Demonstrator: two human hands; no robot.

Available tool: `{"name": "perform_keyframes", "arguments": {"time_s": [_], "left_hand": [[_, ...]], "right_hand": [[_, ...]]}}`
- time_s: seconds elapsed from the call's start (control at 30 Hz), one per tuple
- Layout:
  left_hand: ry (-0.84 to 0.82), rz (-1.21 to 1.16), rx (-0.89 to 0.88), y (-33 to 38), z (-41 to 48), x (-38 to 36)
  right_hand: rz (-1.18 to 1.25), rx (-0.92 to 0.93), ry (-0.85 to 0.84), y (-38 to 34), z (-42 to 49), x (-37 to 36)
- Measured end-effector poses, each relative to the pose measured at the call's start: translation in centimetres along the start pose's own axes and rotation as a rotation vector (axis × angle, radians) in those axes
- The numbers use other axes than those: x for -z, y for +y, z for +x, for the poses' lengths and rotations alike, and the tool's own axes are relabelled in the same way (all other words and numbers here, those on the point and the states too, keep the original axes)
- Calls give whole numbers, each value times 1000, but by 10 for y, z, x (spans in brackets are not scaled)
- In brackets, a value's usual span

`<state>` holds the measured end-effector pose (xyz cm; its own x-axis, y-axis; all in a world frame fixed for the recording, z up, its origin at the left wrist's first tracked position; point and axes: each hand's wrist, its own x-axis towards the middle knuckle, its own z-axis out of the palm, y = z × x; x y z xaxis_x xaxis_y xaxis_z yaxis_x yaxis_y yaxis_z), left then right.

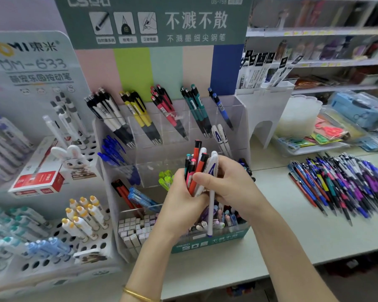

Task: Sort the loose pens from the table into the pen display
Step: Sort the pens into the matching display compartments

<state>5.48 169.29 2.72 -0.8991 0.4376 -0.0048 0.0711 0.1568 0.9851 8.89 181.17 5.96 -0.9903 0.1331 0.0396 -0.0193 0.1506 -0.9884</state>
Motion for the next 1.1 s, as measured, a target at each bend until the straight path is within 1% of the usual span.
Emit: {"name": "perform_keyframes", "arguments": {"time_s": [0.07,0.13,0.3,0.43,0.5,0.7,0.83,0.9,0.97,1.03,1.1], "left_hand": [[-46,-24,19,0,2,2],[-85,-22,28,0,4,4],[-153,-30,49,3,13,5],[-240,-81,74,6,21,5],[-273,-112,74,7,25,4],[-428,-204,-43,13,40,1],[-449,-322,8,11,48,0],[-420,-381,61,9,50,2],[-389,-491,156,9,53,3],[-350,-544,190,10,57,1],[-296,-535,164,11,60,-2]], "right_hand": [[132,-36,-24,-2,1,3],[188,-64,-23,-2,3,6],[180,-97,-60,1,12,13],[237,-105,-110,-1,18,23],[250,-111,-107,0,21,26],[292,-127,-61,-2,31,35],[355,-150,15,-6,37,42],[459,-154,119,-8,43,54],[510,-113,251,-14,49,69],[444,-6,359,-20,54,80],[265,116,463,-23,60,89]]}}
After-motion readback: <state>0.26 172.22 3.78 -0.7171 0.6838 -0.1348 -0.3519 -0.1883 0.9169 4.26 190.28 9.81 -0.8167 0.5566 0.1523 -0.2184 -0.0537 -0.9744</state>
